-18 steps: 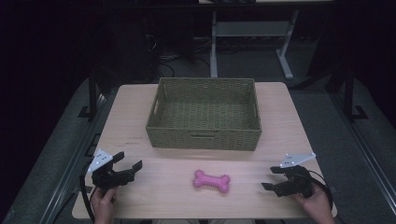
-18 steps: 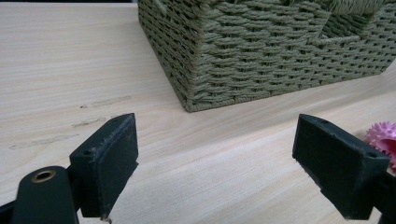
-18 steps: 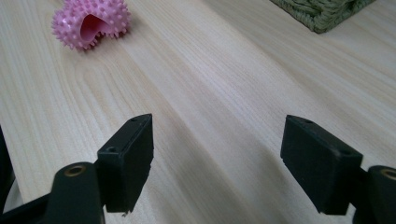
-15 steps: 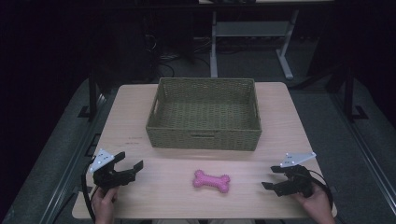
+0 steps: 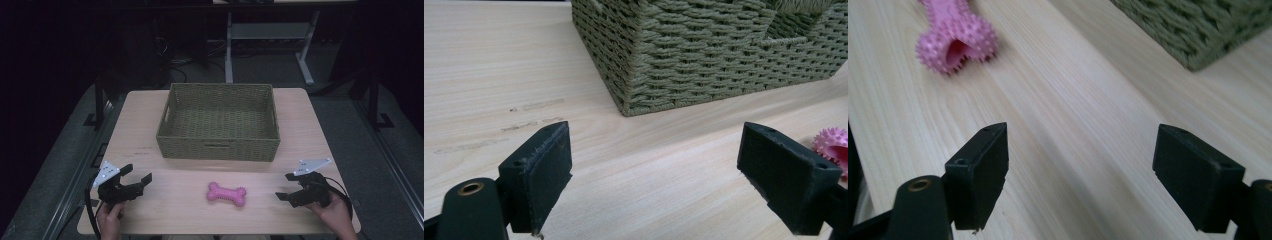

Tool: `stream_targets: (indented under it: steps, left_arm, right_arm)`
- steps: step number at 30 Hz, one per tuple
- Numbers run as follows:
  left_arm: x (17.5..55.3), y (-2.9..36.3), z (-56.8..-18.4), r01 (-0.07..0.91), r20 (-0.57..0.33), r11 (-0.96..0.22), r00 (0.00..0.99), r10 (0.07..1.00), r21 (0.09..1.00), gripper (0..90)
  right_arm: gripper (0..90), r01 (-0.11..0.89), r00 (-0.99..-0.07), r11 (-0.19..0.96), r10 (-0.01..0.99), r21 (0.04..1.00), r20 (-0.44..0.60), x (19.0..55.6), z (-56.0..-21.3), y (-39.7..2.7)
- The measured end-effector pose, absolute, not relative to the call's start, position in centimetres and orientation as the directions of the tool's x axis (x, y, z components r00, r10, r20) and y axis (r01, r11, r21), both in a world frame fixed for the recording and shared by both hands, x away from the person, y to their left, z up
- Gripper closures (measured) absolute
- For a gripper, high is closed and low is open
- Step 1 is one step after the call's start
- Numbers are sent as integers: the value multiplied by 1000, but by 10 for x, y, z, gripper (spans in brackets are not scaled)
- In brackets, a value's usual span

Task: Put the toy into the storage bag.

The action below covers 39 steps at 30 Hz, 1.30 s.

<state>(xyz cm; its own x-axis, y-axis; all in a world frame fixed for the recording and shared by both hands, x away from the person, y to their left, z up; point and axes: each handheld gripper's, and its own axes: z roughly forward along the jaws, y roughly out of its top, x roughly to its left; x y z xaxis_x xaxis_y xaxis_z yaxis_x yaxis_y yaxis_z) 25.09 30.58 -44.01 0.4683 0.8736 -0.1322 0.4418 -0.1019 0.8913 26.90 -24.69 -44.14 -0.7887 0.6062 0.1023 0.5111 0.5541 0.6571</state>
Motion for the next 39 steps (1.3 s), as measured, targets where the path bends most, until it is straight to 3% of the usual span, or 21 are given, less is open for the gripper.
stream_targets:
  steps: [39]
  left_arm:
    - [250, 307, -438, 419, -117, -108, 476, 872, 901, 138]
  right_arm:
    - [185, 389, -903, 705, 419, 593, 93, 287, -412, -182]
